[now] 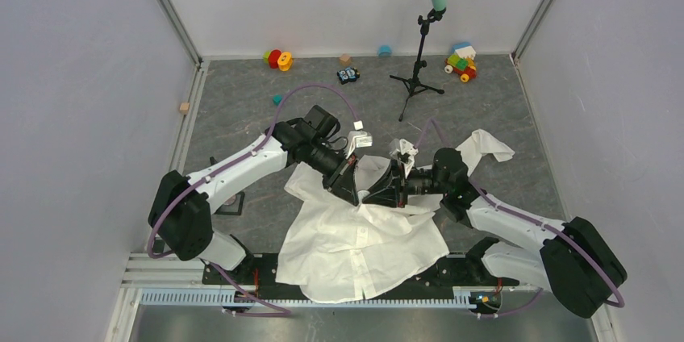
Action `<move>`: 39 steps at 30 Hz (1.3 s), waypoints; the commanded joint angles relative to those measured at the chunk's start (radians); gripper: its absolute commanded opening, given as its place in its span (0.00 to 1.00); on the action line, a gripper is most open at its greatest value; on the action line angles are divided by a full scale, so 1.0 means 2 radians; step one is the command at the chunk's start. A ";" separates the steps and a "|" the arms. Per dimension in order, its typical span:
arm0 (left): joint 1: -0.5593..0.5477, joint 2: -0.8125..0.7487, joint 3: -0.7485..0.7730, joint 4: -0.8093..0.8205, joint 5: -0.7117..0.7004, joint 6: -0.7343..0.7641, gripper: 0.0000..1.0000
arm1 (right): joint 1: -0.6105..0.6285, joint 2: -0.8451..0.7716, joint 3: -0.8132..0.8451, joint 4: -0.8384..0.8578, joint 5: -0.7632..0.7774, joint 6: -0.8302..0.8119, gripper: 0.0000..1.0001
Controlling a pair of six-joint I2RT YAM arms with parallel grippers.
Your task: Pin the brooch onto the clothing
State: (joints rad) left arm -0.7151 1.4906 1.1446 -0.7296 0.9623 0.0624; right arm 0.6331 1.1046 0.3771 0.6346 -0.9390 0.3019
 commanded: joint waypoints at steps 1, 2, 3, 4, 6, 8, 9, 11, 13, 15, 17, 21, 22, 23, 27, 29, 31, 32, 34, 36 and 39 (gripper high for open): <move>-0.010 -0.019 0.005 0.001 0.036 0.011 0.02 | 0.005 0.011 -0.002 0.032 0.000 0.001 0.15; -0.011 -0.019 0.006 0.001 0.037 0.012 0.02 | 0.005 0.013 -0.001 0.030 -0.001 0.001 0.14; -0.011 -0.020 0.005 0.001 0.037 0.012 0.02 | 0.005 0.014 0.000 0.027 -0.001 0.001 0.14; -0.012 -0.018 0.005 0.001 0.038 0.012 0.02 | 0.006 0.016 0.002 0.021 0.002 0.001 0.13; -0.014 -0.018 0.006 0.001 0.039 0.012 0.02 | 0.006 0.020 0.007 0.008 0.007 -0.003 0.11; -0.014 -0.018 0.006 0.001 0.039 0.012 0.02 | 0.006 0.019 0.008 0.004 0.021 -0.002 0.09; -0.014 -0.019 0.006 0.001 0.038 0.013 0.02 | 0.005 0.019 0.008 0.001 0.030 -0.001 0.07; -0.014 -0.021 0.006 0.000 0.037 0.013 0.02 | 0.005 0.017 0.006 -0.004 0.055 0.001 0.05; -0.014 -0.021 0.006 0.001 0.037 0.013 0.02 | 0.006 0.016 0.007 -0.018 0.080 0.001 0.03; -0.014 -0.021 0.006 0.001 0.042 0.014 0.02 | 0.006 0.022 0.015 -0.038 0.094 -0.004 0.00; -0.015 -0.021 0.005 0.000 0.044 0.014 0.02 | 0.006 0.029 0.017 -0.039 0.100 0.002 0.00; -0.016 -0.025 0.005 0.001 0.044 0.014 0.02 | 0.006 0.027 0.014 -0.035 0.134 0.021 0.00; -0.016 -0.026 0.005 0.001 0.043 0.014 0.02 | 0.006 0.026 0.013 -0.033 0.144 0.027 0.00; -0.016 -0.026 0.005 0.001 0.043 0.014 0.02 | 0.006 0.024 0.011 -0.030 0.152 0.032 0.00; -0.016 -0.028 0.004 0.001 0.046 0.014 0.02 | 0.006 0.028 0.008 -0.033 0.188 0.053 0.00; -0.016 -0.030 0.004 0.001 0.046 0.015 0.02 | 0.006 0.033 0.007 -0.037 0.205 0.062 0.00; -0.016 -0.033 0.004 0.001 0.044 0.015 0.02 | 0.005 0.034 0.002 -0.036 0.221 0.070 0.00; -0.016 -0.034 0.004 0.001 0.043 0.016 0.02 | 0.005 0.033 -0.001 -0.035 0.229 0.074 0.00; -0.016 -0.036 0.004 0.001 0.040 0.016 0.02 | 0.004 0.030 -0.007 -0.034 0.247 0.081 0.00; -0.016 -0.036 0.004 -0.001 0.039 0.017 0.02 | 0.004 0.024 -0.014 -0.031 0.258 0.085 0.00; -0.016 -0.036 0.006 -0.003 0.029 0.018 0.02 | 0.002 0.011 -0.023 -0.027 0.271 0.088 0.00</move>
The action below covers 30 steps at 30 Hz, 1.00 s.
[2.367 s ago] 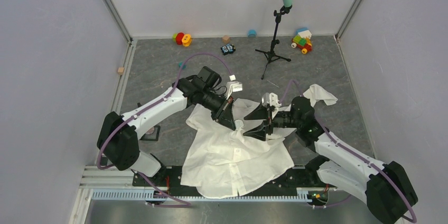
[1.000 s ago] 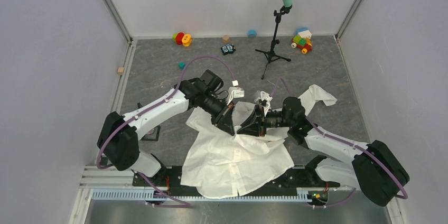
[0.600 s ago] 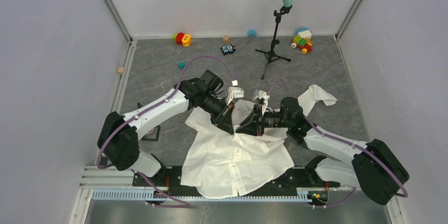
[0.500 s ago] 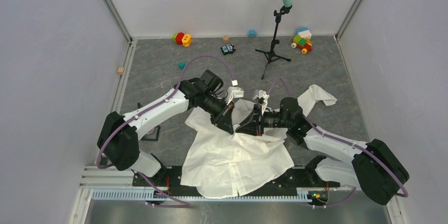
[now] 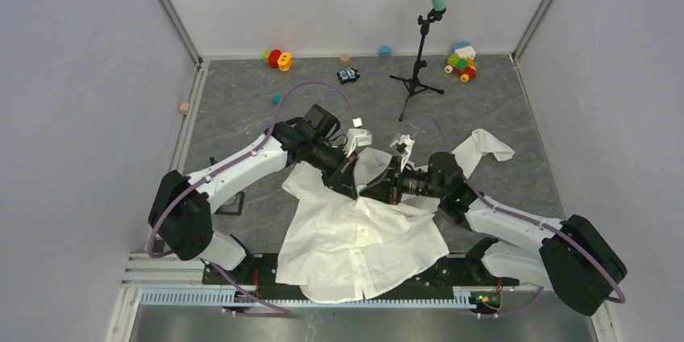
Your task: Pin the brooch onto the clothing
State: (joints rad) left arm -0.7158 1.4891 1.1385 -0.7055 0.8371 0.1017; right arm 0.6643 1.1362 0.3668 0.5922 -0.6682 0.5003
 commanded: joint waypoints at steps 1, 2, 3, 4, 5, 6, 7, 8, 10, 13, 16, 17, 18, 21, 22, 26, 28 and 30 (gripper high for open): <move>-0.016 -0.035 0.010 -0.015 0.088 -0.002 0.02 | -0.014 -0.009 -0.021 -0.008 0.139 -0.012 0.00; -0.016 -0.035 0.010 -0.015 0.086 -0.002 0.02 | -0.015 -0.011 -0.021 -0.008 0.141 -0.012 0.00; -0.016 -0.035 0.010 -0.015 0.084 -0.002 0.02 | -0.015 -0.014 -0.023 -0.010 0.142 -0.014 0.00; -0.016 -0.036 0.011 -0.015 0.079 -0.002 0.02 | -0.015 -0.016 -0.023 -0.011 0.141 -0.015 0.00; -0.015 -0.036 0.011 -0.015 0.075 -0.002 0.02 | -0.015 -0.018 -0.024 -0.013 0.141 -0.016 0.00; -0.015 -0.036 0.011 -0.015 0.071 -0.003 0.02 | -0.015 -0.019 -0.025 -0.014 0.140 -0.018 0.00; -0.014 -0.035 0.012 -0.015 0.069 -0.004 0.02 | -0.015 -0.021 -0.027 -0.014 0.139 -0.019 0.00; -0.014 -0.034 0.012 -0.015 0.066 -0.005 0.02 | -0.015 -0.022 -0.028 -0.014 0.138 -0.020 0.00; -0.013 -0.032 0.013 -0.015 0.064 -0.006 0.02 | -0.015 -0.024 -0.029 -0.015 0.135 -0.022 0.00; -0.013 -0.031 0.014 -0.016 0.063 -0.006 0.02 | -0.015 -0.028 -0.032 -0.015 0.136 -0.024 0.00; -0.011 -0.032 0.014 -0.016 0.062 -0.006 0.02 | -0.015 -0.033 -0.033 -0.018 0.141 -0.025 0.00; -0.011 -0.033 0.014 -0.015 0.062 -0.006 0.02 | -0.015 -0.034 -0.034 -0.018 0.144 -0.025 0.00; -0.010 -0.032 0.014 -0.016 0.062 -0.006 0.02 | -0.015 -0.035 -0.034 -0.018 0.147 -0.025 0.00; -0.010 -0.032 0.014 -0.016 0.065 -0.006 0.02 | -0.015 -0.034 -0.035 -0.023 0.155 -0.024 0.00; -0.010 -0.032 0.014 -0.016 0.065 -0.006 0.02 | -0.015 -0.034 -0.035 -0.023 0.156 -0.025 0.00; -0.008 -0.032 0.015 -0.016 0.049 -0.009 0.02 | -0.015 -0.038 -0.037 -0.023 0.158 -0.025 0.00; -0.005 -0.031 0.015 -0.014 0.042 -0.013 0.02 | -0.015 -0.041 -0.037 -0.025 0.157 -0.028 0.00; -0.001 -0.030 0.016 -0.013 0.037 -0.016 0.02 | -0.016 -0.044 -0.035 -0.029 0.154 -0.031 0.01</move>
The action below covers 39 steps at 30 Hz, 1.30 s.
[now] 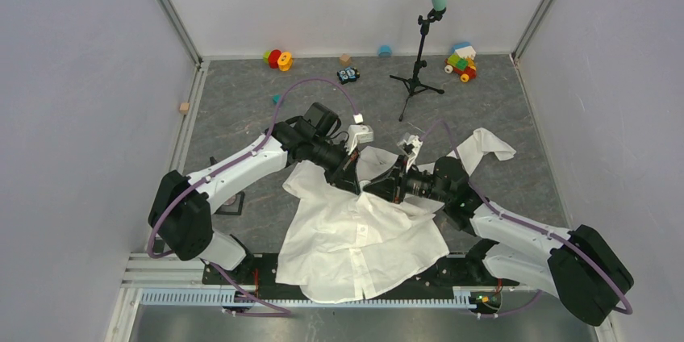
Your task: Pin the brooch onto the clothing
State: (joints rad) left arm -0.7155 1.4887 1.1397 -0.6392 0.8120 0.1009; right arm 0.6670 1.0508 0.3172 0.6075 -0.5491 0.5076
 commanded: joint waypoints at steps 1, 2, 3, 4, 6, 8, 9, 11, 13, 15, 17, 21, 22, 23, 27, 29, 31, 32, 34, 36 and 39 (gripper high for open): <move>0.000 -0.028 0.015 -0.046 0.048 -0.016 0.02 | -0.017 -0.003 -0.009 -0.038 0.092 -0.037 0.02; 0.002 -0.028 0.015 -0.046 0.045 -0.017 0.02 | -0.017 -0.006 -0.009 -0.037 0.089 -0.039 0.05; 0.003 -0.028 0.015 -0.046 0.042 -0.017 0.02 | -0.017 -0.008 -0.010 -0.037 0.087 -0.041 0.06; 0.005 -0.027 0.015 -0.046 0.039 -0.018 0.02 | -0.017 -0.011 -0.010 -0.038 0.084 -0.043 0.08; 0.007 -0.026 0.016 -0.046 0.031 -0.020 0.02 | -0.017 -0.018 -0.008 -0.041 0.079 -0.048 0.12; 0.009 -0.024 0.017 -0.045 0.022 -0.022 0.07 | -0.017 -0.028 -0.009 -0.046 0.078 -0.053 0.19; 0.011 -0.023 0.018 -0.046 0.017 -0.025 0.09 | -0.017 -0.034 -0.008 -0.049 0.078 -0.056 0.24; 0.015 -0.020 0.019 -0.042 0.007 -0.032 0.13 | -0.017 -0.045 -0.007 -0.058 0.079 -0.064 0.32; 0.020 -0.017 0.020 -0.040 0.002 -0.037 0.16 | -0.017 -0.056 -0.005 -0.070 0.082 -0.072 0.38; 0.025 -0.014 0.020 -0.038 -0.003 -0.042 0.24 | -0.017 -0.066 -0.004 -0.081 0.087 -0.078 0.44; 0.030 -0.013 0.020 -0.036 -0.006 -0.045 0.38 | -0.017 -0.077 -0.002 -0.091 0.091 -0.083 0.52; 0.038 -0.018 0.018 -0.029 -0.014 -0.045 0.62 | -0.017 -0.094 -0.002 -0.106 0.106 -0.094 0.64; 0.041 -0.019 0.017 -0.028 -0.016 -0.045 0.68 | -0.017 -0.098 -0.002 -0.109 0.110 -0.097 0.66; 0.044 -0.021 0.016 -0.025 -0.020 -0.045 0.73 | -0.017 -0.102 -0.003 -0.111 0.113 -0.098 0.69; 0.055 -0.035 0.007 0.003 -0.051 -0.077 0.88 | -0.017 -0.120 0.000 -0.127 0.134 -0.108 0.77; 0.063 -0.049 -0.007 0.035 -0.080 -0.108 0.94 | -0.017 -0.130 0.008 -0.144 0.148 -0.116 0.80; 0.079 -0.074 -0.028 0.069 -0.114 -0.149 0.96 | -0.017 -0.139 0.024 -0.172 0.168 -0.128 0.82; 0.089 -0.086 -0.042 0.081 -0.143 -0.167 0.97 | -0.017 -0.144 0.034 -0.192 0.182 -0.135 0.84; 0.113 -0.124 -0.079 0.110 -0.205 -0.211 1.00 | -0.017 -0.152 0.052 -0.226 0.212 -0.149 0.85; 0.135 -0.162 -0.114 0.126 -0.259 -0.251 1.00 | -0.018 -0.158 0.067 -0.253 0.246 -0.160 0.88; 0.180 -0.214 -0.156 0.118 -0.340 -0.311 1.00 | -0.020 -0.166 0.080 -0.286 0.300 -0.168 0.93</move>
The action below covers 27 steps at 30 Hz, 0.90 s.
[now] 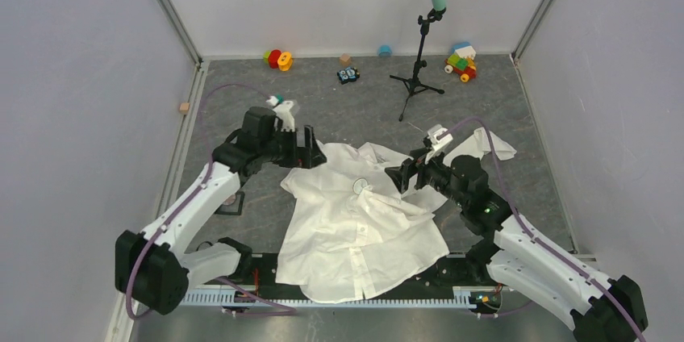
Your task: Pin the brooch onto the clothing
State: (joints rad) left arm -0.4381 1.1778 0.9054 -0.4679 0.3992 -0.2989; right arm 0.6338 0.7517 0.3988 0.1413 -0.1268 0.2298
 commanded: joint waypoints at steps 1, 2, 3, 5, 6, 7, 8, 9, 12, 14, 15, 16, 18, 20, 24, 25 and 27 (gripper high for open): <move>0.059 -0.072 -0.054 0.023 -0.159 -0.134 1.00 | -0.006 -0.019 0.042 -0.060 0.097 -0.033 0.95; 0.074 -0.088 -0.068 0.011 -0.185 -0.157 1.00 | -0.012 -0.023 0.043 -0.064 0.097 -0.036 0.96; 0.084 -0.107 -0.083 0.003 -0.204 -0.170 1.00 | -0.019 -0.027 0.046 -0.068 0.092 -0.037 0.96; 0.101 -0.144 -0.116 -0.013 -0.252 -0.190 1.00 | -0.035 -0.035 0.052 -0.081 0.079 -0.038 0.97; 0.111 -0.160 -0.128 -0.027 -0.279 -0.203 1.00 | -0.044 -0.038 0.054 -0.084 0.073 -0.037 0.98; 0.119 -0.180 -0.134 -0.049 -0.302 -0.213 1.00 | -0.054 -0.042 0.054 -0.084 0.067 -0.037 0.98; 0.129 -0.193 -0.138 -0.071 -0.328 -0.226 1.00 | -0.066 -0.043 0.054 -0.082 0.065 -0.036 0.98; 0.136 -0.208 -0.139 -0.089 -0.344 -0.238 1.00 | -0.076 -0.041 0.054 -0.082 0.049 -0.034 0.98; 0.155 -0.228 -0.139 -0.132 -0.378 -0.267 1.00 | -0.112 -0.033 0.052 -0.077 0.005 -0.029 0.97; 0.163 -0.224 -0.140 -0.157 -0.401 -0.284 1.00 | -0.134 -0.027 0.045 -0.074 -0.029 -0.024 0.95; 0.166 -0.219 -0.141 -0.172 -0.413 -0.291 1.00 | -0.145 -0.026 0.041 -0.059 -0.041 -0.021 0.95; 0.168 -0.214 -0.141 -0.183 -0.417 -0.300 1.00 | -0.150 -0.026 0.035 -0.055 -0.047 -0.020 0.95; 0.169 -0.205 -0.141 -0.206 -0.426 -0.322 1.00 | -0.151 -0.036 0.028 -0.048 -0.045 -0.020 0.95; 0.172 -0.203 -0.146 -0.213 -0.437 -0.333 0.96 | -0.146 -0.048 0.025 -0.049 -0.040 -0.020 0.95; 0.179 -0.193 -0.154 -0.214 -0.479 -0.333 0.85 | -0.139 -0.062 0.021 -0.051 -0.043 -0.014 0.95; 0.182 -0.188 -0.155 -0.211 -0.482 -0.332 0.83 | -0.138 -0.064 0.019 -0.051 -0.044 -0.013 0.95; 0.184 -0.181 -0.155 -0.203 -0.483 -0.330 0.82 | -0.137 -0.067 0.015 -0.051 -0.044 -0.012 0.95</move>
State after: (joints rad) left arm -0.0841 0.7963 0.5983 -0.8795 -0.4706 -0.9085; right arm 0.3523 0.6350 0.4488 0.0025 -0.1925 0.1902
